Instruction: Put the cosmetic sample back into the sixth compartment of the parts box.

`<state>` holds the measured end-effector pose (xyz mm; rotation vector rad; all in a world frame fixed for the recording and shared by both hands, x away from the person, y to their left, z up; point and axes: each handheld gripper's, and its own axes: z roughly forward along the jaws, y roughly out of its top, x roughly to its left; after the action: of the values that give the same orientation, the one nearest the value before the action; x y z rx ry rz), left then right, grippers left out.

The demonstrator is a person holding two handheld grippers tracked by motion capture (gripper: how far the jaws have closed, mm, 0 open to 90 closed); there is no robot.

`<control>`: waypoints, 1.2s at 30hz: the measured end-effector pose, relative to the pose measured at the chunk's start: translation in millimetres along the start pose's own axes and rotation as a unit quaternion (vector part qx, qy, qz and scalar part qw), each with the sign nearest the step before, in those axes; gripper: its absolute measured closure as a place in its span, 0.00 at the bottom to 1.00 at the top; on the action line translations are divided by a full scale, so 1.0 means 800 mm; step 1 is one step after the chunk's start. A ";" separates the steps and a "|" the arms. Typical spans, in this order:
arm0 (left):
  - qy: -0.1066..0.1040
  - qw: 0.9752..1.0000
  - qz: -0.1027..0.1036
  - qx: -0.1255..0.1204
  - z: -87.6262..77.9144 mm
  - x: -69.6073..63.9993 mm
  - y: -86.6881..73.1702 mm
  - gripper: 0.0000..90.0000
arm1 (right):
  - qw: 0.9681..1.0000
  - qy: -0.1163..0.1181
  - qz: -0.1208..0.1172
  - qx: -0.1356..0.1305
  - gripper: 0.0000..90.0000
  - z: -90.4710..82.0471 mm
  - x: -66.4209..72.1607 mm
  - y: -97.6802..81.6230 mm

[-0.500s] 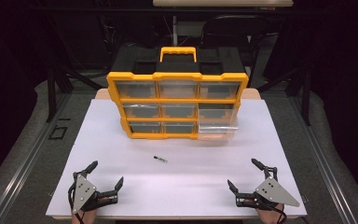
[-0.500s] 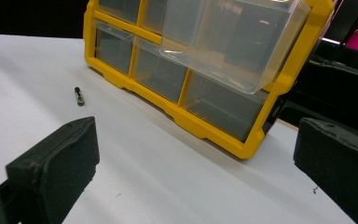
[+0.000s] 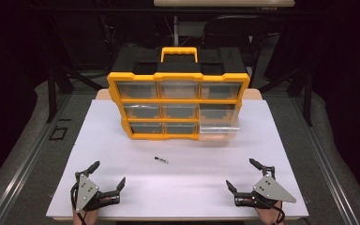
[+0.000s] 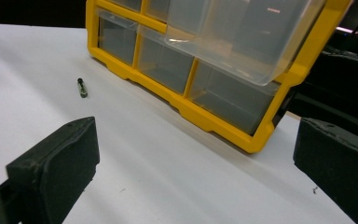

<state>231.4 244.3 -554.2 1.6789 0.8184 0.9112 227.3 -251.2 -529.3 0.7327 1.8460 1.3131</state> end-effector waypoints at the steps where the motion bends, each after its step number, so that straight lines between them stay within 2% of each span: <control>1: 0.000 1.000 0.001 -0.002 -0.001 0.000 0.000 0.00 | 1.000 0.004 -0.001 0.003 0.00 0.002 0.001 0.000; 7: -0.003 1.000 0.000 -0.002 -0.001 0.002 0.000 0.00 | 1.000 0.020 -0.010 0.017 0.00 0.018 0.009 0.008; 15: -0.007 1.000 0.000 -0.001 0.000 0.000 0.000 0.00 | 0.999 0.040 -0.002 0.036 0.00 0.043 0.012 0.011; 22: -0.006 1.000 -0.001 0.001 -0.001 0.000 0.000 0.00 | 0.997 0.059 -0.008 0.048 0.00 0.060 0.020 0.014; 29: -0.006 1.000 -0.002 0.002 0.000 0.001 0.000 0.00 | 0.995 0.078 -0.015 0.063 0.00 0.082 0.030 0.018; 33: -0.011 1.000 -0.002 0.002 0.001 0.002 0.002 0.00 | 0.992 0.099 -0.015 0.078 0.00 0.101 0.038 0.020; 36: -0.016 1.000 0.001 0.003 0.002 0.001 0.003 0.00 | 0.991 0.106 -0.014 0.084 0.00 0.108 0.041 0.021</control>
<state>233.2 244.1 -552.0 1.6968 0.7988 0.8819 281.1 -174.6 -538.9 0.6714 2.1489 1.2684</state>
